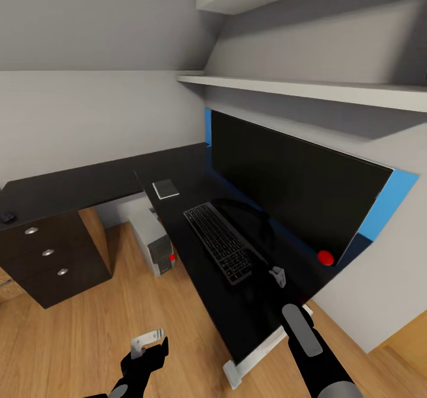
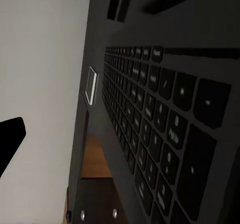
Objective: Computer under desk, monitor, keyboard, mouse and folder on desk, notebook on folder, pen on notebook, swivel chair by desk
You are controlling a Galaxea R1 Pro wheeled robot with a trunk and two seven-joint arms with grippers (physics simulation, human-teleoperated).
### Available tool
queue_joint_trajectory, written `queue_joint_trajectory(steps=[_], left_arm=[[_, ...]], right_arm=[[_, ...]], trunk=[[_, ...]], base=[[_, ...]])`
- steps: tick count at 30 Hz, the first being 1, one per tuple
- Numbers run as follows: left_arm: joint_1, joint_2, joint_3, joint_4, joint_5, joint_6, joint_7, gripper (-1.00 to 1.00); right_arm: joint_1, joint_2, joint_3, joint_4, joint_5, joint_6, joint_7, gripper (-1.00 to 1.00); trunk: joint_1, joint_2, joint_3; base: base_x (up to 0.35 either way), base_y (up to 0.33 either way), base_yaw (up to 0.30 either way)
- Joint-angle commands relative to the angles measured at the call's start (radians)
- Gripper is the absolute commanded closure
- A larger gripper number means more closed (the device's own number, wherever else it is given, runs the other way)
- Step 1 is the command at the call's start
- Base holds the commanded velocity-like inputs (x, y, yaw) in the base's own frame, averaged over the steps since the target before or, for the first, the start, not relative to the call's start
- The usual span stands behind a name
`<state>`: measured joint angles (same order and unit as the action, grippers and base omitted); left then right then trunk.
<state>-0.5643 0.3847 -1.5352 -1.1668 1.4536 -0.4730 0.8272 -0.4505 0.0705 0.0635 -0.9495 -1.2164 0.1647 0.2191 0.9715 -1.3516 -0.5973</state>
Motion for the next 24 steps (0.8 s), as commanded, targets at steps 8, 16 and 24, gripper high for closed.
queue_joint_trajectory(steps=[8, 16, 24], left_arm=[[-0.002, 0.0, -0.003, -0.001, 0.002, -0.004, 0.003, -1.0], [-0.002, 0.0, -0.003, -0.001, 0.002, -0.005, 0.003, -1.0], [-0.002, 0.0, -0.003, -0.001, 0.002, -0.006, 0.003, -1.0]], right_arm=[[0.0, 0.0, -0.001, 0.0, -0.009, 0.004, 0.002, -1.0], [0.0, 0.0, -0.001, -0.001, -0.009, 0.004, 0.003, -1.0], [0.0, 0.0, -0.001, -0.001, -0.009, 0.004, 0.003, -1.0]], trunk=[[0.0, -0.001, -0.001], [0.0, -0.001, -0.001], [0.0, -0.001, -0.001]], base=[[-0.185, -0.163, 0.0], [-0.241, -0.238, 0.0], [-0.216, -0.246, 0.0]])
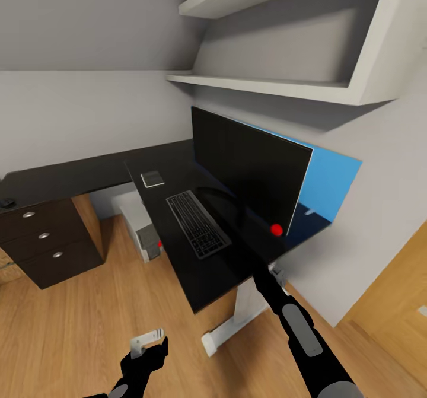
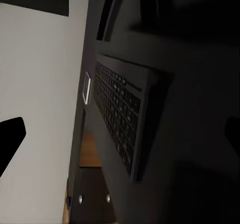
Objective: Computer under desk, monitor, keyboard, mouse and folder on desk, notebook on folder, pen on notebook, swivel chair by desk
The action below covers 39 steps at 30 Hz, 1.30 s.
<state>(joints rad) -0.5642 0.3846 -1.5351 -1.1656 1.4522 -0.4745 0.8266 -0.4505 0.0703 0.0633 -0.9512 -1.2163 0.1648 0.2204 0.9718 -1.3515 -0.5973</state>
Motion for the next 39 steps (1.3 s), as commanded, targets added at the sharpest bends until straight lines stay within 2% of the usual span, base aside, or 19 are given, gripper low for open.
queue_joint_trajectory(steps=[1, 12, 24, 28, 31, 32, 34, 35, 39], left_arm=[[-0.002, 0.0, -0.003, -0.002, 0.004, -0.004, 0.003, -1.0], [-0.002, 0.0, -0.003, 0.001, 0.004, -0.004, 0.003, -1.0], [-0.002, -0.003, -0.003, 0.096, 0.007, -0.005, -0.003, -1.0], [-0.002, -0.006, -0.003, 0.136, 0.022, -0.006, -0.005, -1.0], [-0.001, -0.028, -0.005, 0.186, 0.052, -0.006, -0.005, -1.0], [0.001, -0.045, -0.009, 0.226, 0.067, -0.006, -0.006, -1.0], [0.007, -0.066, -0.014, 0.277, 0.08, -0.006, -0.006, -1.0], [0.019, -0.088, -0.018, 0.334, 0.093, -0.006, -0.006, -1.0], [0.054, -0.139, -0.023, 0.459, 0.135, -0.007, -0.006, -1.0]], right_arm=[[-0.001, 0.0, 0.0, 0.0, -0.009, 0.004, 0.002, -1.0], [-0.001, 0.001, 0.0, 0.001, -0.009, 0.003, 0.003, -1.0], [-0.001, 0.003, 0.001, 0.026, 0.005, -0.004, 0.004, -1.0], [-0.001, 0.006, 0.021, 0.099, 0.067, -0.016, 0.003, -1.0], [-0.001, 0.005, 0.032, 0.162, 0.133, -0.065, 0.003, -1.0], [-0.001, 0.005, 0.035, 0.188, 0.167, -0.103, 0.004, -1.0], [-0.001, 0.004, 0.037, 0.21, 0.202, -0.147, 0.004, -1.0], [-0.001, 0.005, 0.038, 0.234, 0.237, -0.19, 0.004, -1.0], [-0.001, 0.007, 0.042, 0.331, 0.313, -0.291, 0.004, -1.0]], trunk=[[0.0, -0.001, -0.001], [0.0, -0.001, -0.001], [0.0, -0.001, -0.001], [0.0, -0.001, -0.001], [0.0, -0.001, -0.001], [0.0, -0.001, -0.001], [0.0, -0.001, -0.001], [0.0, -0.001, -0.001], [0.0, -0.001, -0.001]], base=[[-0.213, -0.247, 0.0], [-0.213, -0.247, 0.0], [-0.203, -0.227, 0.0], [-0.074, -0.072, 0.0], [-0.026, -0.025, 0.0], [-0.012, -0.011, 0.0], [-0.008, -0.008, 0.0], [-0.005, -0.005, 0.0], [-0.003, -0.003, 0.0]])
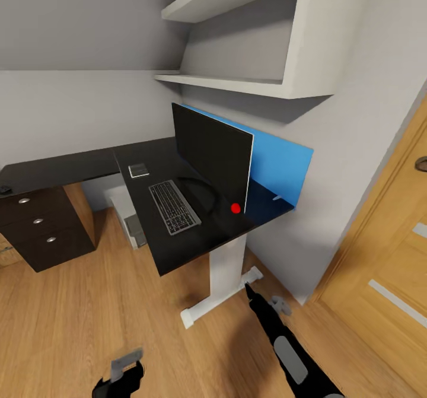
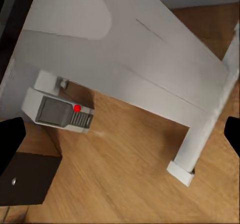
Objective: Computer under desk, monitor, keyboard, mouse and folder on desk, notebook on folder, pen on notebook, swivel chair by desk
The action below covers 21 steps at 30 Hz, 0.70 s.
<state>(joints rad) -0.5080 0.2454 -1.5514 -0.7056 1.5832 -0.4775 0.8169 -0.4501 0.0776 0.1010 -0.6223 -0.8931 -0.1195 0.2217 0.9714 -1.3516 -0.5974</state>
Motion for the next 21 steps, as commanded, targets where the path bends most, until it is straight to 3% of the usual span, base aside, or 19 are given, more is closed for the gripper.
queue_joint_trajectory(steps=[1, 4, 9, 12, 14, 17, 21], left_arm=[[0.005, -0.007, -0.007, 0.017, 0.013, -0.004, 0.004, -1.0], [0.043, -0.028, -0.008, 0.077, 0.044, -0.004, 0.002, -1.0], [0.078, -0.035, -0.008, 0.124, 0.055, -0.004, -0.012, -1.0], [0.1, -0.037, -0.009, 0.169, 0.075, -0.004, -0.058, -1.0], [0.113, -0.04, -0.009, 0.209, 0.111, -0.003, -0.132, -1.0], [0.123, -0.047, -0.009, 0.269, 0.204, 0.004, -0.306, -1.0], [0.126, -0.051, -0.009, 0.326, 0.284, 0.022, -0.451, -1.0]], right_arm=[[-0.001, 0.0, 0.005, 0.028, 0.001, -0.025, 0.003, -1.0], [-0.001, 0.006, 0.011, 0.178, 0.035, -0.127, 0.005, -1.0], [-0.001, 0.013, 0.013, 0.323, 0.047, -0.254, 0.005, -1.0], [-0.001, 0.017, 0.014, 0.423, 0.051, -0.362, 0.006, -1.0], [-0.001, 0.017, 0.014, 0.491, 0.056, -0.436, 0.006, -1.0], [-0.001, 0.016, 0.012, 0.576, 0.062, -0.521, 0.003, -1.0], [-0.001, 0.012, 0.01, 0.616, 0.065, -0.554, 0.002, -1.0]], trunk=[[0.0, -0.001, -0.001], [0.0, -0.001, -0.001], [-0.019, 0.034, 0.015], [-0.031, 0.055, 0.024], [-0.038, 0.069, 0.03], [-0.05, 0.09, 0.04], [-0.065, 0.118, 0.052]], base=[[-0.001, -0.001, 0.0], [0.0, 0.0, 0.0], [0.0, 0.0, 0.0], [0.0, 0.0, 0.0], [0.0, 0.0, 0.0], [0.0, 0.0, 0.0], [0.0, 0.0, 0.0]])
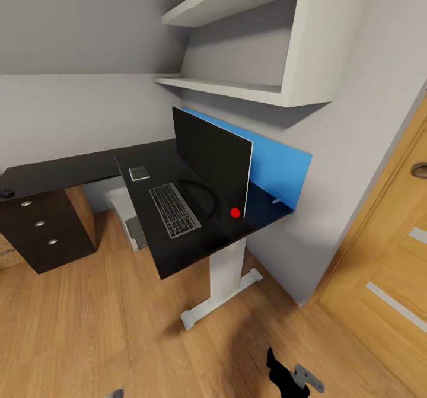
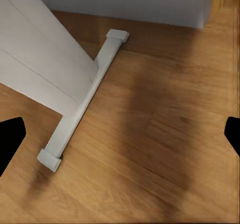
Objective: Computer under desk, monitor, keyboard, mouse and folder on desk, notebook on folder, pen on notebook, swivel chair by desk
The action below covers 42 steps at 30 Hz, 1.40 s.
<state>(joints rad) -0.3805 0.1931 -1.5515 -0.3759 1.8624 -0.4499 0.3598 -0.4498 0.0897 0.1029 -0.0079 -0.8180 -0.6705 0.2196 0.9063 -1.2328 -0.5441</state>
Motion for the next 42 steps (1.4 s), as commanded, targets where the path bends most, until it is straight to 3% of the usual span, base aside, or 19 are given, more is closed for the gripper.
queue_joint_trajectory(steps=[1, 3, 8, 18, 27, 41, 42], left_arm=[[-0.001, 0.001, -0.009, 0.007, 0.014, 0.003, -0.013, -1.0], [-0.001, -0.005, -0.009, 0.029, 0.032, 0.038, -0.053, -1.0], [0.0, -0.024, -0.008, 0.072, 0.046, 0.11, -0.085, -1.0], [0.0, -0.066, -0.007, 0.114, 0.05, 0.142, -0.097, -1.0], [0.0, -0.07, -0.008, 0.116, 0.048, 0.145, -0.099, -1.0], [0.0, -0.07, -0.009, 0.117, 0.047, 0.146, -0.099, -1.0], [0.0, -0.071, -0.009, 0.116, 0.047, 0.144, -0.099, -1.0]], right_arm=[[-0.001, -0.002, 0.009, 0.006, -0.01, -0.007, 0.004, -1.0], [-0.001, -0.01, 0.009, 0.014, -0.01, -0.013, 0.003, -1.0], [-0.001, -0.02, 0.009, 0.021, -0.01, -0.014, -0.002, -1.0], [0.004, -0.008, 0.017, 0.025, -0.003, -0.014, -0.009, -1.0], [0.006, -0.003, 0.018, 0.025, 0.088, -0.017, -0.011, -1.0], [0.006, 0.009, 0.02, 0.025, 0.104, -0.021, -0.011, -1.0], [0.006, 0.025, 0.021, 0.025, 0.106, -0.023, -0.014, -1.0]], trunk=[[-0.004, 0.007, 0.002], [-0.012, 0.021, 0.009], [-0.031, 0.056, 0.024], [-0.069, 0.126, 0.056], [-0.104, 0.189, 0.084], [-0.153, 0.28, 0.124], [-0.153, 0.28, 0.124]], base=[[0.0, 0.0, 0.0], [0.0, 0.0, 0.0], [0.0, 0.0, 0.0], [0.0, 0.0, 0.0], [0.0, 0.0, 0.0], [0.0, 0.0, 0.0], [0.0, 0.0, 0.059]])
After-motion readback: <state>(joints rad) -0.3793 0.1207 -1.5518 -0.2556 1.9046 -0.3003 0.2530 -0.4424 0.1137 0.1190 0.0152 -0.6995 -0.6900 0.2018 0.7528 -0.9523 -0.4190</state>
